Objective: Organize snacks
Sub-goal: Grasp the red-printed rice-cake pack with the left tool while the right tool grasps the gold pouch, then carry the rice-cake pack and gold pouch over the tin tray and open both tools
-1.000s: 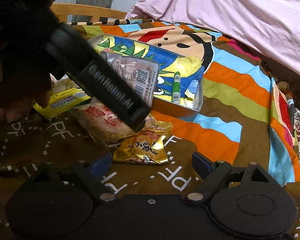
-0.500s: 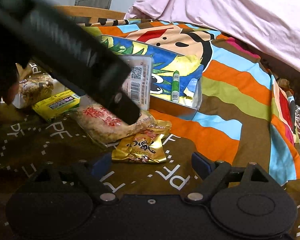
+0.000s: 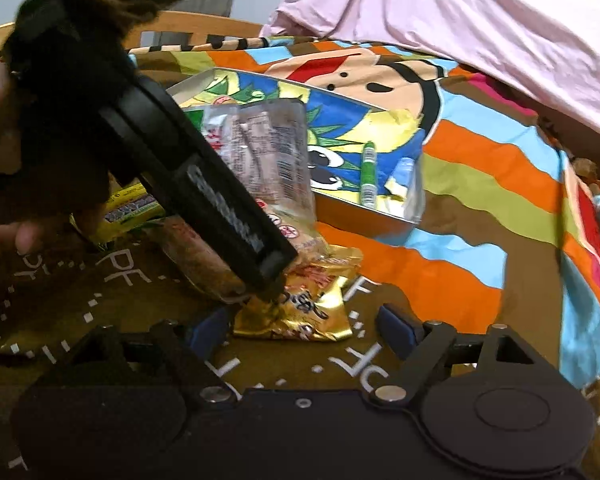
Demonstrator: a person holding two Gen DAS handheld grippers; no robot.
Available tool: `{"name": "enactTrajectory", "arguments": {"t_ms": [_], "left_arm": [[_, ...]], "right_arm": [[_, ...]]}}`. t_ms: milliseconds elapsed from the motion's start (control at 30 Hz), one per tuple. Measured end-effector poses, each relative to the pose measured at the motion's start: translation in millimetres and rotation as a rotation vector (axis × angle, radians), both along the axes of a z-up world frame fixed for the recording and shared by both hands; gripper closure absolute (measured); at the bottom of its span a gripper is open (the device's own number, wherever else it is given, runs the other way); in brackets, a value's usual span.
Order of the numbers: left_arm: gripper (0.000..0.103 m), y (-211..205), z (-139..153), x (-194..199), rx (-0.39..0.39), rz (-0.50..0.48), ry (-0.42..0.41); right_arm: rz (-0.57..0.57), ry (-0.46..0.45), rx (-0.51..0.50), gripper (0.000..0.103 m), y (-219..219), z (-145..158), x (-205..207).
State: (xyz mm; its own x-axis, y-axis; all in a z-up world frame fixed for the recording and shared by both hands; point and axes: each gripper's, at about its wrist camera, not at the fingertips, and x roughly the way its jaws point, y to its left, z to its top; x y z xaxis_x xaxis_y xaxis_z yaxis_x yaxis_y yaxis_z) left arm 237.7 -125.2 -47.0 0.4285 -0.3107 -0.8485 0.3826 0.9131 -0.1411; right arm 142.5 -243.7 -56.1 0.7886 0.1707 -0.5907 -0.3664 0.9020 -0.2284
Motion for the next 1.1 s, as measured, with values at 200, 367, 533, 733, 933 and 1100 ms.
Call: {"name": "enactTrajectory", "arguments": {"t_ms": [200, 367, 533, 733, 933, 1100], "left_arm": [[0.028, 6, 7, 3, 0.000, 0.034, 0.005], [0.028, 13, 13, -3, -0.018, 0.050, 0.010], [0.028, 24, 20, -19, -0.044, 0.068, 0.038], [0.027, 20, 20, -25, -0.013, 0.033, 0.029], [0.028, 18, 17, -13, -0.036, 0.073, 0.040], [0.028, 22, 21, -31, -0.030, 0.064, 0.018]], "right_arm": [[0.015, 0.037, 0.009, 0.038, 2, -4, 16], [0.003, 0.044, 0.006, 0.040, 2, -1, 12], [0.019, 0.095, -0.025, 0.040, -2, 10, 0], [0.009, 0.041, -0.066, 0.018, -1, 6, -2], [-0.011, 0.083, 0.020, 0.032, -8, -1, 14], [-0.022, 0.076, -0.012, 0.044, -3, 1, 4]]}}
